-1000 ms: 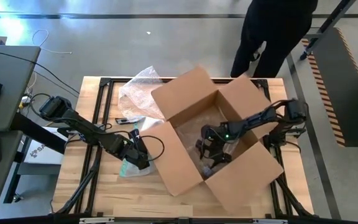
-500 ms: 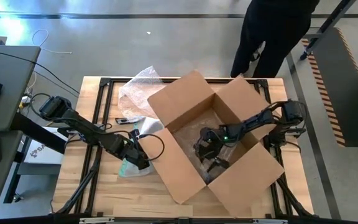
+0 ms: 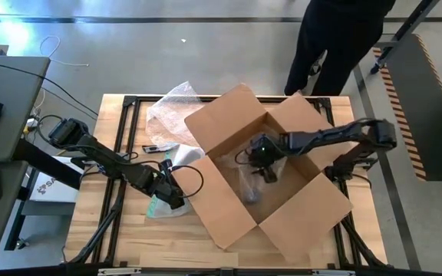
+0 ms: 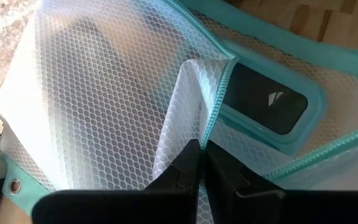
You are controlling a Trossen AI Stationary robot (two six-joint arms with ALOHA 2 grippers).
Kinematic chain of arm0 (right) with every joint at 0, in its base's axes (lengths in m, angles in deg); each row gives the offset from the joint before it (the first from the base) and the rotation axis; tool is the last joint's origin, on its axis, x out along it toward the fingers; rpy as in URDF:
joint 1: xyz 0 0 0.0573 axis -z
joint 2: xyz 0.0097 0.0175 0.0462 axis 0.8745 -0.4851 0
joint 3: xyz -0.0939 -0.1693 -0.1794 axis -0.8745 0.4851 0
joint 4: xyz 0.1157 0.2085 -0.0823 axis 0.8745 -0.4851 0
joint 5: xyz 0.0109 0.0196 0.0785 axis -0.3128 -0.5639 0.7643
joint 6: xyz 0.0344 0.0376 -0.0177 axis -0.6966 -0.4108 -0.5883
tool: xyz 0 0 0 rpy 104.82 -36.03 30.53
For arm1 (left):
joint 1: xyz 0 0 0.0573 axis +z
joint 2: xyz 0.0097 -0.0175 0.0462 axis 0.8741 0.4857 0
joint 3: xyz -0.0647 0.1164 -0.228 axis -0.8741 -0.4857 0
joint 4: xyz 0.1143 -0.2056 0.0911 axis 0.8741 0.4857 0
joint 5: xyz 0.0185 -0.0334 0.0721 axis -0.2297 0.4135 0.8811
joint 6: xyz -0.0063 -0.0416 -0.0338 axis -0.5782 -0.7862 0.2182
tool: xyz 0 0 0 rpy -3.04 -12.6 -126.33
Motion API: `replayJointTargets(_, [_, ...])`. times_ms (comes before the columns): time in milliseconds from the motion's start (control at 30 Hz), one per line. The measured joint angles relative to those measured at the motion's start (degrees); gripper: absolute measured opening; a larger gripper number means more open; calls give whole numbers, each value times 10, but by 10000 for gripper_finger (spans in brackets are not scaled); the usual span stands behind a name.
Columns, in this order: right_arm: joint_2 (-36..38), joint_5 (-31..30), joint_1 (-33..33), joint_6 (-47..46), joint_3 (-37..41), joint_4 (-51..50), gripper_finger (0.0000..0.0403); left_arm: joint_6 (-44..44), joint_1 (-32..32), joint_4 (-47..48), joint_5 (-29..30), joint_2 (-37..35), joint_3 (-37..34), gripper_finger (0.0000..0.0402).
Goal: Unpack boxes
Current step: Put the blue scented candle into the white zip bag
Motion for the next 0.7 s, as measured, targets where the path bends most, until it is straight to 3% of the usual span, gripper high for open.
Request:
replayJointTargets(200, [15,85,26,20,-63,-116,199,0,0,0,0,0,0,0])
replayJointTargets(367, [13,253,11,87,-80,-141,199,0,0,0,0,0,0,0])
replayJointTargets(700, [-35,300,-85,93,-80,-99,194,0,0,-1,0,0,0,0])
